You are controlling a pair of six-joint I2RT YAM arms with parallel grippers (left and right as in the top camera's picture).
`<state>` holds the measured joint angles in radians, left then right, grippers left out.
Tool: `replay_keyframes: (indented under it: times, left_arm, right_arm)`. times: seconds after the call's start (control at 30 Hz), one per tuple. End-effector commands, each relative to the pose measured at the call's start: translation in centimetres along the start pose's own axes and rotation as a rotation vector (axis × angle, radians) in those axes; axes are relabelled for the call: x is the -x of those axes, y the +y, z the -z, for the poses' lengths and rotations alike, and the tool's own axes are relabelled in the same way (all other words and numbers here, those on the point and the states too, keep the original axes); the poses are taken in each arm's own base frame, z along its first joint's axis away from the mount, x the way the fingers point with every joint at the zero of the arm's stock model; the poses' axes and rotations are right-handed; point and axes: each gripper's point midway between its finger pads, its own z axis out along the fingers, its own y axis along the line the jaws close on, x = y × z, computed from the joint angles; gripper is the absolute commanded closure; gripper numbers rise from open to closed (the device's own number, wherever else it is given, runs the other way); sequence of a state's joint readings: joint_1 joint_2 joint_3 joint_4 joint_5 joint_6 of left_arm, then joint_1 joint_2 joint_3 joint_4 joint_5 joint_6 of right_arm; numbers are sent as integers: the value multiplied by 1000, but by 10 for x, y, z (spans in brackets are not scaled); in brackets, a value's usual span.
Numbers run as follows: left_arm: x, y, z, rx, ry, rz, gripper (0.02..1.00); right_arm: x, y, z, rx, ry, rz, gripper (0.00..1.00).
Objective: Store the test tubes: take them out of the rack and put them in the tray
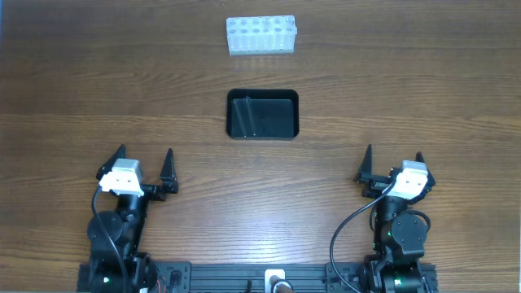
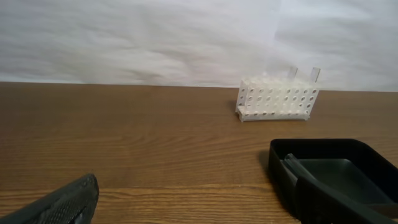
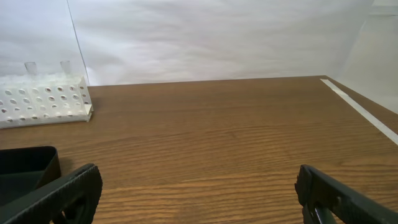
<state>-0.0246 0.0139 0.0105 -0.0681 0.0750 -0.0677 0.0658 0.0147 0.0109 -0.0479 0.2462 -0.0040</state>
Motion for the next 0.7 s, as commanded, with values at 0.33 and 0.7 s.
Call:
replay_keyframes:
  times: [0.33,0.7]
  left_arm:
    - [-2,0,0,-3,3,-7,23]
    - [-2,0,0,-2,3,-7,18]
  right_arm:
    - [-1,-3,0,-15,-2,4,9]
    - [40,7,-7,43,-140,-136,7]
